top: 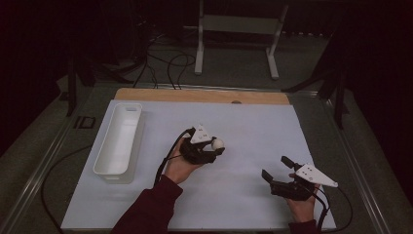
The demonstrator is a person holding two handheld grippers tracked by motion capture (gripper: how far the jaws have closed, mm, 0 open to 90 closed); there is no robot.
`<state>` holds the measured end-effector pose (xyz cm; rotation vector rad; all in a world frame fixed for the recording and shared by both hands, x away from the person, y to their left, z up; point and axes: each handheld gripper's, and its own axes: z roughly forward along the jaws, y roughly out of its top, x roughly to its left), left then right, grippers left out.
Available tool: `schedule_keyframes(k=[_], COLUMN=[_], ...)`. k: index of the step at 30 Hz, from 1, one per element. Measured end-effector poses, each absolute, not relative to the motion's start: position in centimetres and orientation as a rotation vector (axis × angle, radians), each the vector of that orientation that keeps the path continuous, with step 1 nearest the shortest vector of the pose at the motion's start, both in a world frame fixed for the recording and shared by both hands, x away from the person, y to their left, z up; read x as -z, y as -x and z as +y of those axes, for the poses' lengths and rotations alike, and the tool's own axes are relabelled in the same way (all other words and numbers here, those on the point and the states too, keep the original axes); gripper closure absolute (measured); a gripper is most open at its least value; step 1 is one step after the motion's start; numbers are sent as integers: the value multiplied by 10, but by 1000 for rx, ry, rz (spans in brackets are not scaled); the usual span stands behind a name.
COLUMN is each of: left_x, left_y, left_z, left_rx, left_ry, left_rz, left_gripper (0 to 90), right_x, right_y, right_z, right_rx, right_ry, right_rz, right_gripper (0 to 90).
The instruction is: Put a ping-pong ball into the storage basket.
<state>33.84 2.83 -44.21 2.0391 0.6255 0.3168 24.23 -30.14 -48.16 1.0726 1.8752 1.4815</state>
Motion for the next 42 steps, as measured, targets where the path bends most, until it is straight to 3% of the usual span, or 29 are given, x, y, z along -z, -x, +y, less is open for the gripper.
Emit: schedule_keyframes(k=[42], left_x=[428], left_y=[-342], left_z=[55], left_rx=[-380], left_ry=[-2001], left_rz=[667], left_gripper=[508], right_x=[482], right_y=[-243], right_z=[-301], right_rx=[-1479], right_ry=[-1071], right_rz=[1878], right_gripper=[77])
